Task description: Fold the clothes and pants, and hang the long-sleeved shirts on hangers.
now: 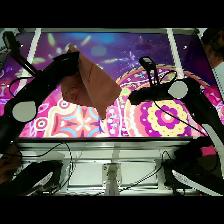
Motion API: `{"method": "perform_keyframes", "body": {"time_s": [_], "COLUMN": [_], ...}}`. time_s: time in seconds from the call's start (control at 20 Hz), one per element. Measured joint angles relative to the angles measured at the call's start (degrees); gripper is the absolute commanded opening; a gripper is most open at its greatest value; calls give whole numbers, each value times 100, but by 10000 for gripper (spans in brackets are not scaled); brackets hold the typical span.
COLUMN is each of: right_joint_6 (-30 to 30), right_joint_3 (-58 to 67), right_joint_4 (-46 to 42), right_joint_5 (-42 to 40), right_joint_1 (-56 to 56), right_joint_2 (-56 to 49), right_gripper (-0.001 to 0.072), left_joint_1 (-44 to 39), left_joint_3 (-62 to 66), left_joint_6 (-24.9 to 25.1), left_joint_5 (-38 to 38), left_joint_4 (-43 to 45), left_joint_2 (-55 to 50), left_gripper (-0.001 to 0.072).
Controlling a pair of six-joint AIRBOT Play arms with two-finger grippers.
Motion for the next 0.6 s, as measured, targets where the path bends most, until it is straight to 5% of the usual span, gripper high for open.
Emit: {"method": "perform_keyframes", "body": {"time_s": [0.05,0.15,0.35,0.6], "right_joint_6": [-184,-647,-1342,-1528], "right_joint_3": [0,0,0,0], "right_joint_4": [85,205,111,-186], "right_joint_5": [-7,-52,-693,-1965], "right_joint_1": [87,393,1364,2472], "right_joint_2": [-9,-39,-221,-787], "right_gripper": [499,686,697,695], "left_joint_1": [-72,-175,-262,-315], "left_joint_3": [0,0,0,0], "left_joint_6": [-2,-7,-162,-378], "left_joint_5": [120,310,584,881], "left_joint_4": [0,0,-2,-7], "left_joint_2": [4,4,-4,-7], "left_gripper": [24,23,24,24]}}
